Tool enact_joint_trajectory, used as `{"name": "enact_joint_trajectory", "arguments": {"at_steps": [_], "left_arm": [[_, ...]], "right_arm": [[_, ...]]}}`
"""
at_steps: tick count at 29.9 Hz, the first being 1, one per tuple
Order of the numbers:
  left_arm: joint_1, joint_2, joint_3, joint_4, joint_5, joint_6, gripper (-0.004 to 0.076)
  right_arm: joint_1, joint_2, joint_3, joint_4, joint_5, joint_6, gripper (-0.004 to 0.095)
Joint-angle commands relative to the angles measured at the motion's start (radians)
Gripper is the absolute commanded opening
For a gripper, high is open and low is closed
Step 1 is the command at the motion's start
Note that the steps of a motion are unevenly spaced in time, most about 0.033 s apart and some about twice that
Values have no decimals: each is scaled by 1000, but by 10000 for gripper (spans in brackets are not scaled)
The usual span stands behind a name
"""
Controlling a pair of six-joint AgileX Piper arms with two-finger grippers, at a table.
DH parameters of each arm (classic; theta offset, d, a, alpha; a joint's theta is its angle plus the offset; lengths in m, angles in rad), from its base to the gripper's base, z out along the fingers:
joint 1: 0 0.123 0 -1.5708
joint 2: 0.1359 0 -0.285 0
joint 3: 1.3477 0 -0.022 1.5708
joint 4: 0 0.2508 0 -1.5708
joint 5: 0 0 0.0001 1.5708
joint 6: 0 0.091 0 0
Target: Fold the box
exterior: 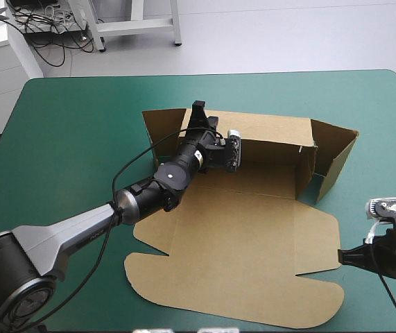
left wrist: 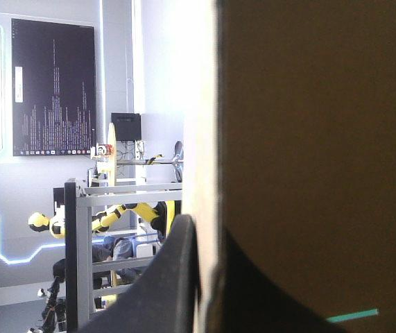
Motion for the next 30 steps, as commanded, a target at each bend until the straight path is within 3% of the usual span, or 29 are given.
{"name": "enact_joint_trajectory", "arguments": {"at_steps": [1, 5, 7, 14, 17, 30], "left_arm": [[-8, -45, 24, 94, 66, -55, -10], [-8, -45, 42, 94, 106, -67, -10], [-8, -45, 42, 94, 98, -67, -10], [-8, -45, 42, 94, 93, -67, -10], [-8, -45, 42, 94, 88, -67, -10], [-8, -45, 42, 94, 84, -69, -10]], "right_arm": [[3, 2, -25, 12, -69, 1, -17], [3, 2, -25, 13, -104, 3, -4], [3, 2, -25, 13, -110, 23, 60], [3, 6, -22, 47, -110, 78, 588], [3, 20, -23, 93, -118, 78, 700], [3, 32, -25, 155, -137, 79, 714]]}}
